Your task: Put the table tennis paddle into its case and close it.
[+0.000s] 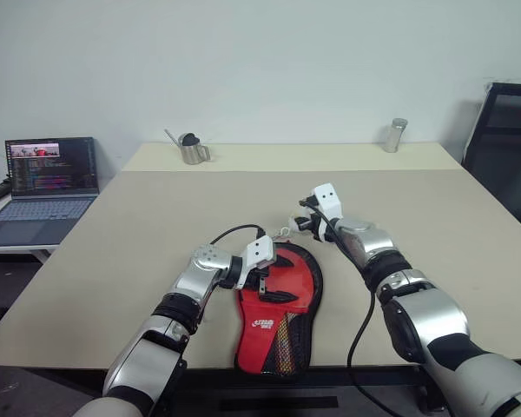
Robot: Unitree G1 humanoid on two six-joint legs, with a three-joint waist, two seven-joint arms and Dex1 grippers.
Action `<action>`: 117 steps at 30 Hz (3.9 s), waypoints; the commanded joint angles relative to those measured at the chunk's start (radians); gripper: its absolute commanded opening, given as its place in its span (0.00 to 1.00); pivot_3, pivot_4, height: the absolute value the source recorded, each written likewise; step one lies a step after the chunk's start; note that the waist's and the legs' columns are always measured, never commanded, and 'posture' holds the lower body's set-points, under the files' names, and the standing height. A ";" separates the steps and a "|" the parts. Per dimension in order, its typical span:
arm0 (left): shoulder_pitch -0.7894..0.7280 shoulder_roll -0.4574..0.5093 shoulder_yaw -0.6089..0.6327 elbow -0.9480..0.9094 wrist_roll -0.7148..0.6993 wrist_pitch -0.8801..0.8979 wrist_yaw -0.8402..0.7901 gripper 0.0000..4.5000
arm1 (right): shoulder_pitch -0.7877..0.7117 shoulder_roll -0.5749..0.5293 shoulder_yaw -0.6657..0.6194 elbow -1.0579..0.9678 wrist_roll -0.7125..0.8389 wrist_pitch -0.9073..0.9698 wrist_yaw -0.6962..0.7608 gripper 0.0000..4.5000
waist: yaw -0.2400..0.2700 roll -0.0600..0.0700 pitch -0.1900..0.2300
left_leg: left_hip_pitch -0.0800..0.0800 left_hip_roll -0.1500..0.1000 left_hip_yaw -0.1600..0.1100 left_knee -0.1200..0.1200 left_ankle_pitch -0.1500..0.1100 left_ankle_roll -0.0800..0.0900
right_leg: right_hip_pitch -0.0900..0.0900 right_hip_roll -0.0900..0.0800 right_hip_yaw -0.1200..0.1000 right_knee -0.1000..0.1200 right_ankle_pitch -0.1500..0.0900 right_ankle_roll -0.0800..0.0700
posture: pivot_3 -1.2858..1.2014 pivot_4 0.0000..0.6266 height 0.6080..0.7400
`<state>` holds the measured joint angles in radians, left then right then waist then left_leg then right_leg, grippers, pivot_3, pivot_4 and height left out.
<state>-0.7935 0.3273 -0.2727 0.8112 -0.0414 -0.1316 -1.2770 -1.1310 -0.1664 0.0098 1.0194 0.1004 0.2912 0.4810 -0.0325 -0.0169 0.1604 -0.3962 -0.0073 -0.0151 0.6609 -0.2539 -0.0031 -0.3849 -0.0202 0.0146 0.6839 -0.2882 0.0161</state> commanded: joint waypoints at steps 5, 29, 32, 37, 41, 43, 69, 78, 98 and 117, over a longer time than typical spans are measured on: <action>0.066 -0.011 -0.061 0.107 0.084 0.037 0.015 1.00 | 0.101 -0.057 -0.028 -0.293 0.025 0.126 0.010 0.07 | 0.001 0.001 -0.004 | 0.000 0.000 0.000 0.000 0.000 0.000 | 0.001 0.000 0.000 -0.001 0.000 0.000 | 0.52 0.24 1.00; -0.016 -0.088 -0.037 0.228 0.078 0.006 0.040 1.00 | 0.627 -0.507 -0.182 -1.361 0.259 0.840 0.133 0.07 | 0.048 0.004 -0.007 | -0.001 -0.004 -0.007 0.001 0.000 0.001 | 0.007 -0.001 -0.005 -0.007 -0.001 0.002 | 0.52 0.24 1.00; -0.024 -0.094 -0.036 0.237 0.078 0.003 0.044 1.00 | 0.720 -0.549 -0.234 -1.513 0.347 0.961 0.162 0.07 | 0.054 0.003 -0.007 | -0.002 -0.004 -0.008 0.001 0.000 0.001 | 0.007 -0.001 -0.006 -0.008 -0.002 0.004 | 0.52 0.24 1.00; -0.030 -0.106 -0.035 0.245 0.080 -0.001 0.046 1.00 | 0.835 -0.589 -0.291 -1.690 0.475 1.095 0.195 0.07 | 0.057 0.003 -0.007 | -0.002 -0.004 -0.010 0.001 0.000 0.001 | 0.009 -0.001 -0.009 -0.011 -0.003 0.007 | 0.52 0.24 1.00; -0.033 -0.115 -0.035 0.251 0.080 -0.009 0.047 1.00 | 0.965 -0.618 -0.305 -1.829 0.569 1.141 0.229 0.07 | 0.058 0.003 -0.007 | -0.002 -0.003 -0.012 0.001 0.000 0.001 | 0.011 -0.001 -0.011 -0.014 -0.004 0.007 | 0.52 0.24 1.00; -0.033 -0.117 -0.034 0.251 0.081 -0.012 0.046 1.00 | 1.020 -0.635 -0.317 -1.883 0.619 1.151 0.253 0.07 | 0.058 0.004 -0.008 | -0.002 -0.003 -0.013 0.000 0.000 0.001 | 0.013 -0.001 -0.013 -0.020 -0.003 0.008 | 0.52 0.24 1.00; -0.042 -0.133 -0.028 0.251 0.085 -0.030 0.067 1.00 | 1.583 -0.881 -0.311 -2.060 0.910 0.741 0.148 0.06 | 0.063 -0.001 -0.006 | -0.003 -0.019 -0.030 0.000 -0.006 0.010 | 0.028 -0.017 -0.029 -0.034 -0.011 0.023 | 0.52 0.24 1.00; -0.036 -0.138 -0.024 0.243 0.083 -0.039 0.083 1.00 | 1.510 -0.971 -0.411 -2.007 1.073 0.758 0.179 0.49 | 0.060 -0.001 -0.005 | -0.002 -0.019 -0.033 0.000 -0.006 0.010 | 0.031 -0.018 -0.031 -0.036 -0.011 0.023 | 0.52 0.24 1.00; -0.005 -0.051 0.125 -0.103 -0.105 0.122 0.016 1.00 | 0.741 -0.665 -0.004 -1.426 0.744 0.679 -0.120 0.56 | 0.050 0.000 -0.002 | -0.022 -0.018 -0.030 0.002 -0.005 0.010 | 0.007 -0.017 -0.029 -0.031 -0.002 0.012 | 0.52 0.24 1.00; 0.143 0.242 0.214 -0.505 -0.247 0.406 -0.051 1.00 | 0.597 -0.309 0.106 -0.982 0.428 0.505 0.028 0.56 | 0.030 0.002 0.003 | -0.022 -0.018 -0.026 0.004 0.001 0.007 | -0.004 -0.017 -0.025 -0.007 -0.005 0.007 | 0.52 0.24 1.00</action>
<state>-0.6483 0.5550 -0.0750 0.3552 -0.2689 0.2728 -1.3370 -0.5183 -0.4829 0.1176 0.0327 0.5462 0.8234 0.4879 -0.0024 -0.0149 0.1631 -0.4176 -0.0255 -0.0413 0.6645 -0.2531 0.0034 -0.3891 -0.0368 -0.0101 0.6780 -0.2933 0.0230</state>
